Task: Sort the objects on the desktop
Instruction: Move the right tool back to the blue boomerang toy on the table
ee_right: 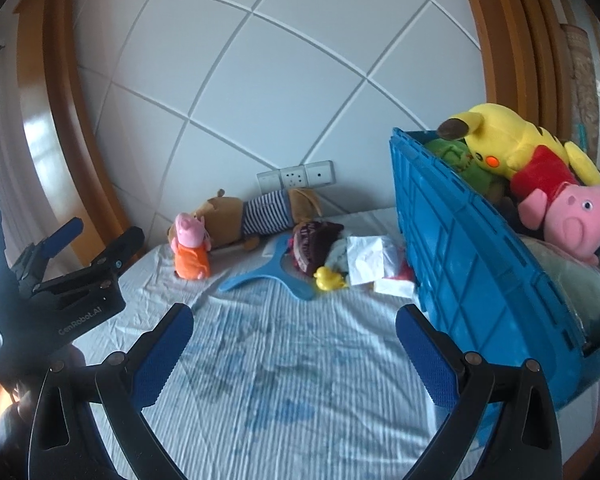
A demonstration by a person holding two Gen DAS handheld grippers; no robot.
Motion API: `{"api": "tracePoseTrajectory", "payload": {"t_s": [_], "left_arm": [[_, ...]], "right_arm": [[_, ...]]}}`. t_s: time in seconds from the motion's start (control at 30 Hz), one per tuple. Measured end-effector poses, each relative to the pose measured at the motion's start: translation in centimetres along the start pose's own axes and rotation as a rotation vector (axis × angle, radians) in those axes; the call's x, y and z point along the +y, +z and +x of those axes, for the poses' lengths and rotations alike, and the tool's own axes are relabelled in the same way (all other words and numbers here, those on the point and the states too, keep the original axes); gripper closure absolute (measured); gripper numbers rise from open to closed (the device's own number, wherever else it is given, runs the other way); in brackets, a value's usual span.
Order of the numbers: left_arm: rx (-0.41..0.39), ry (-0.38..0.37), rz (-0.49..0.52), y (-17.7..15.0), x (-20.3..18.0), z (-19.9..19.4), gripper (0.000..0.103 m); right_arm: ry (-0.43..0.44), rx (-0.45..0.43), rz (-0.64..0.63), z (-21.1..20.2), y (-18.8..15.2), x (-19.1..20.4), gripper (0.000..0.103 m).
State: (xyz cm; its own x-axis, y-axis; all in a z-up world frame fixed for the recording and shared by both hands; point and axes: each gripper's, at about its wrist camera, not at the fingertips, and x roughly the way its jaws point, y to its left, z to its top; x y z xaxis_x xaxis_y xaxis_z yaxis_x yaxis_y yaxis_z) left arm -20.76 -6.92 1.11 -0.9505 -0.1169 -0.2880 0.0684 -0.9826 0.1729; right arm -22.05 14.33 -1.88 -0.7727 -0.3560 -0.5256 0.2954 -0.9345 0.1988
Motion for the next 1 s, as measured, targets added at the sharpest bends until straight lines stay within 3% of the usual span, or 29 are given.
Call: {"api": "tracePoseTrajectory", "payload": {"t_s": [0.43, 0.8, 1.0], "left_arm": [[0.006, 0.016, -0.020, 0.6, -0.2, -0.4, 0.000], [-0.024, -0.033, 0.056, 2.2, -2.8, 0.4, 0.000], [-0.067, -0.076, 0.142, 3.6, -5.1, 1.7, 0.000]], "right_arm": [[-0.007, -0.022, -0.010, -1.2, 0.1, -0.3, 0.000], [-0.018, -0.029, -0.015, -0.6, -0.1, 0.5, 0.000], [-0.072, -0.038, -0.020, -0.3, -0.8, 0.4, 0.000]]}}
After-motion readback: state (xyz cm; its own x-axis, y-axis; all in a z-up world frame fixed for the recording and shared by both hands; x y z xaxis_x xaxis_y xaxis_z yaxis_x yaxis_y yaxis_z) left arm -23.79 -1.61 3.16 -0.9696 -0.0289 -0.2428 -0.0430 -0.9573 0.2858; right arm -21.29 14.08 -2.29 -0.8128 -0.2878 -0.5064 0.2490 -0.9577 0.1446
